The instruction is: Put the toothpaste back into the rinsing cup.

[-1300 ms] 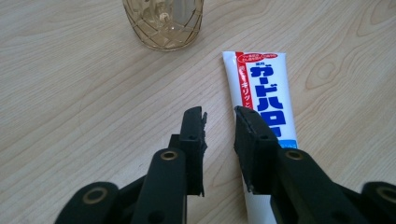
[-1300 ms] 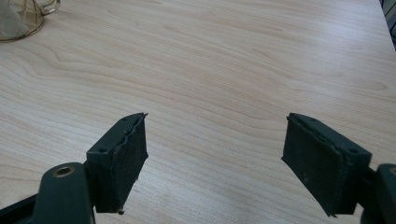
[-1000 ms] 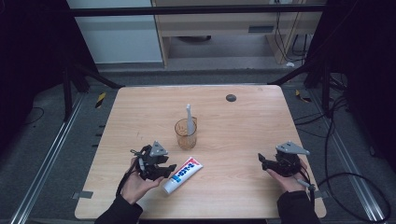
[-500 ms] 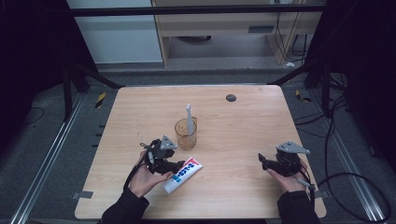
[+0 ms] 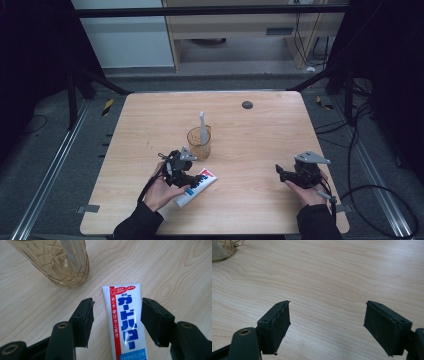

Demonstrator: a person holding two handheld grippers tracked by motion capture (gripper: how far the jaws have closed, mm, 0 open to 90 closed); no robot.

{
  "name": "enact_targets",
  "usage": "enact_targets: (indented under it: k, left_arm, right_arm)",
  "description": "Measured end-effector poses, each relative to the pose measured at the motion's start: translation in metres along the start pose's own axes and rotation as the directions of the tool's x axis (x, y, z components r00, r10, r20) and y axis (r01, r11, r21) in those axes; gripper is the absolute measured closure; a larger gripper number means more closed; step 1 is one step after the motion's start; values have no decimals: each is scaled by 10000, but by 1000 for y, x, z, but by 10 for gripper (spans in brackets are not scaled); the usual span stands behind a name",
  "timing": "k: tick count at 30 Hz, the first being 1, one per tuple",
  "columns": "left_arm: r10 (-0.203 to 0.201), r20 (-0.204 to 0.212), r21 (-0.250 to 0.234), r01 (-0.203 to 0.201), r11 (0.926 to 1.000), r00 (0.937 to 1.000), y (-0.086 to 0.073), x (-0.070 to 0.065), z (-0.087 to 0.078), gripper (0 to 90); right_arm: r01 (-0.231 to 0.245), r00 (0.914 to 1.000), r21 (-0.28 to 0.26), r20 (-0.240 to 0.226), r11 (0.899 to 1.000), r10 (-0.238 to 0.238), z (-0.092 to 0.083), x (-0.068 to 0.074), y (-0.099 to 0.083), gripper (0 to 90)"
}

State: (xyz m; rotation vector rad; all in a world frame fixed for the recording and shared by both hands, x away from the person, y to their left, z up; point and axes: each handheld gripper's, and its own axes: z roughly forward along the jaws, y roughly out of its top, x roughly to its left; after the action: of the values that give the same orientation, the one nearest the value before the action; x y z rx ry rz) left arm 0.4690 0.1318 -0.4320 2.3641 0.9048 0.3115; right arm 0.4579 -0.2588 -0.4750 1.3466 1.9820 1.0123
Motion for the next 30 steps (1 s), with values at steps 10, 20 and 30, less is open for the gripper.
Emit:
enact_targets:
  k: [10, 20, 30]
  left_arm:
    - [175, 58, 535, -178, 9984, 9998, 2, -3, 13, 426]
    - [167, 211, 919, -186, 9956, 9996, 1, -5, 24, 418]
    - [161, 286, 1167, -193, 9930, 9995, 2, -6, 32, 417]
  right_arm:
    - [29, 10000, 66, -18, 10000, -29, 1, 4, 1, 206]
    - [28, 10000, 99, -43, 9999, -28, 1, 4, 1, 205]
    - [51, 10000, 187, -59, 9998, -49, 2, 4, 1, 203]
